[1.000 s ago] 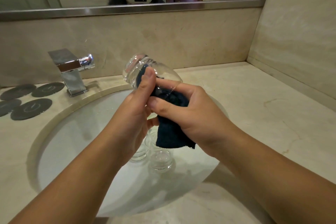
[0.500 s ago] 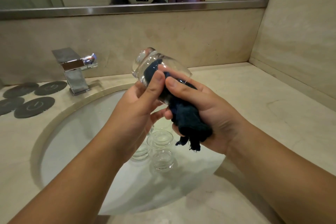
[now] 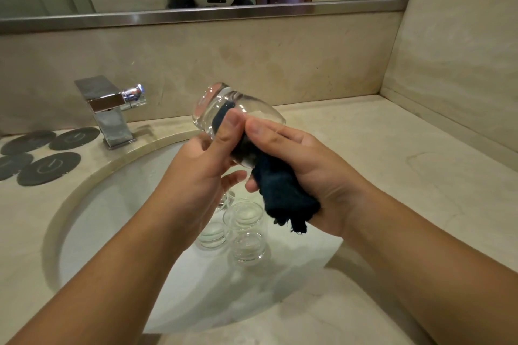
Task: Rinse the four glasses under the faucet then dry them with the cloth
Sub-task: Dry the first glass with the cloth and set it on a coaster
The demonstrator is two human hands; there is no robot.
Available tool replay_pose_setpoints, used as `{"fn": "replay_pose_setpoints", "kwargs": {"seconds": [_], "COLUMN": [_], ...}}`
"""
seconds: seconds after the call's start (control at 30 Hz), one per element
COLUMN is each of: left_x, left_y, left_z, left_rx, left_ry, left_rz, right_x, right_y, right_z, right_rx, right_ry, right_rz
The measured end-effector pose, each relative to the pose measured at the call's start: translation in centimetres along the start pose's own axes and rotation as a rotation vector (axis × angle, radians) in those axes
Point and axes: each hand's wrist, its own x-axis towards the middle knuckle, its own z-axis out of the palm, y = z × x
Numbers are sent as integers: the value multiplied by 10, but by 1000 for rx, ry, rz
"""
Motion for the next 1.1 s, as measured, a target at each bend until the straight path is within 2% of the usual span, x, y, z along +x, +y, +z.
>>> {"fn": "replay_pose_setpoints", "kwargs": {"seconds": [0.17,0.27,0.37,0.8,0.97,1.1], "left_x": [-1,-3,-5,-2,-3,-2], "left_y": [2,3,4,5,4,4], "left_z": [2,3,3,3,3,3], "left_rx": [-93,-94,-41,-131,-98,-23], "left_ry": [-13,-48,-14,-25,-10,-7], "left_rz": [7,-19,-40,45,-22,-29], "right_x": [3,4,2,3,0,-2], "right_y": [3,7,8,3,4,3], "right_z": [-4,-4,-2,-3,0,1], "right_rx": [53,-51,-180,23,-180,-213], "right_ry": [4,4,24,-4,23,37], "right_rz": [10,-55,-86,2,-58,-77]}}
